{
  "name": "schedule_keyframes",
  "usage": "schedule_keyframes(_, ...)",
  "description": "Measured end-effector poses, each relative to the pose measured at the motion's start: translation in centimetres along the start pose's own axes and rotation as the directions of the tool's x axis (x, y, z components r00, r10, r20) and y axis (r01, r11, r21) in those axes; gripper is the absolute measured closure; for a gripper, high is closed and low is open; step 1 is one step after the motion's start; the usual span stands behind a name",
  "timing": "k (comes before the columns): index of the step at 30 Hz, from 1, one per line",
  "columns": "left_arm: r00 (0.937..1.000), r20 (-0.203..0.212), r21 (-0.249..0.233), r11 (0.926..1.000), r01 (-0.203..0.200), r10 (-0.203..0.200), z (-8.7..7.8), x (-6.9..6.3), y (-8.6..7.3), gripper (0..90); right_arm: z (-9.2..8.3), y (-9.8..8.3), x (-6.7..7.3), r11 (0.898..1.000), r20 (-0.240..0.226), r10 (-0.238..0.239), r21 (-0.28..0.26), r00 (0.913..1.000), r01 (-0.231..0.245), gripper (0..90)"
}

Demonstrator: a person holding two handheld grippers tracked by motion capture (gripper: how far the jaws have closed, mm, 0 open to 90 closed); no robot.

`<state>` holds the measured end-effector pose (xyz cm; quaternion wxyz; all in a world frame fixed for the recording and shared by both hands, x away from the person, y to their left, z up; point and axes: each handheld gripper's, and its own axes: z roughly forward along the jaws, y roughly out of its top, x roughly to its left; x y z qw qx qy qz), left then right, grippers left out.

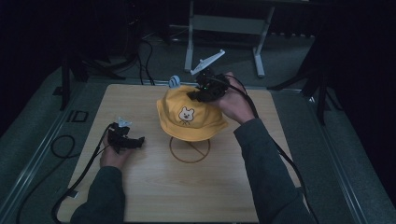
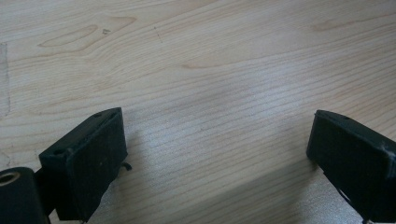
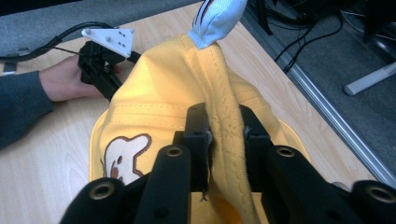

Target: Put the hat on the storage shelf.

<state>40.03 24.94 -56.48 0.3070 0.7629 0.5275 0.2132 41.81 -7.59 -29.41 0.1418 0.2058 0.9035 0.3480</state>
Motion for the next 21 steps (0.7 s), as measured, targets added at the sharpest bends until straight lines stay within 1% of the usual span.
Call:
schedule_keyframes(1, 1.0000, 0.000, -0.001, 1.0000, 0.001, -0.001, 0.0, 0.0, 0.0, 4.9, 0.0, 0.0, 0.0, 1.000, 0.007, 0.001, -0.002, 1.0000, -0.001, 74.1)
schedule_keyframes(2, 1.0000, -0.001, -0.002, 1.0000, 0.001, -0.001, 0.0, 0.0, 0.0, 4.9, -0.2, 0.1, 0.1, 1.000, 0.015, 0.008, -0.020, 0.9998, -0.008, 67.2)
schedule_keyframes(3, 1.0000, -0.001, -0.002, 1.0000, 0.001, -0.001, 0.0, 0.0, 0.0, 4.9, -0.5, 0.1, 0.1, 0.999, 0.019, 0.010, -0.034, 0.9998, -0.010, 62.7)
schedule_keyframes(4, 1.0000, 0.000, 0.000, 1.0000, -0.001, 0.001, 0.0, 0.0, 0.0, 4.9, -0.8, 0.1, 0.1, 0.999, 0.025, 0.022, -0.047, 0.9994, -0.021, 56.6)
schedule_keyframes(6, 1.0000, 0.000, 0.000, 1.0000, 0.000, 0.000, 0.0, 0.0, 0.0, 4.9, -1.5, 0.1, -0.1, 0.997, 0.055, 0.047, -0.066, 0.9974, -0.043, 44.9)
schedule_keyframes(7, 1.0000, 0.000, 0.000, 1.0000, 0.000, 0.000, 0.0, 0.0, 0.0, 4.9, -1.8, 0.0, -0.2, 0.996, 0.069, 0.053, -0.074, 0.9962, -0.048, 41.7)
schedule_keyframes(8, 1.0000, 0.000, 0.000, 1.0000, 0.000, 0.000, 0.0, 0.0, 0.0, 4.9, -2.4, -0.1, -0.4, 0.995, 0.085, 0.056, -0.082, 0.9948, -0.050, 37.9)
schedule_keyframes(9, 1.0000, 0.000, 0.000, 1.0000, -0.001, 0.001, 0.0, 0.0, 0.0, 4.9, -2.7, -0.1, -0.5, 0.995, 0.090, 0.057, -0.084, 0.9943, -0.050, 36.0)
schedule_keyframes(10, 1.0000, 0.000, 0.000, 1.0000, -0.001, 0.001, 0.0, 0.0, 0.0, 4.9, -3.3, -0.2, -0.6, 0.995, 0.104, 0.064, -0.088, 0.9926, -0.055, 33.4)
schedule_keyframes(12, 1.0000, 0.000, 0.000, 1.0000, 0.000, 0.000, 0.0, 0.0, 0.0, 4.9, -4.1, -0.4, -0.6, 0.994, 0.109, 0.068, -0.096, 0.9917, -0.058, 29.4)
schedule_keyframes(16, 1.0000, 0.000, 0.000, 1.0000, 0.000, 0.000, 0.0, 0.0, 0.0, 4.9, -5.6, -0.9, -0.3, 0.994, 0.137, 0.059, -0.095, 0.9888, -0.046, 23.5)
schedule_keyframes(19, 1.0000, 0.000, 0.000, 1.0000, 0.000, 0.000, 0.0, 0.0, 0.0, 4.9, -6.7, -1.7, -0.3, 0.991, 0.144, 0.064, -0.124, 0.9875, -0.046, 23.2)
schedule_keyframes(21, 1.0000, 0.000, 0.000, 1.0000, -0.001, 0.001, 0.0, 0.0, 0.0, 4.9, -7.4, -2.6, -0.4, 0.989, 0.159, 0.073, -0.140, 0.9845, -0.051, 23.8)
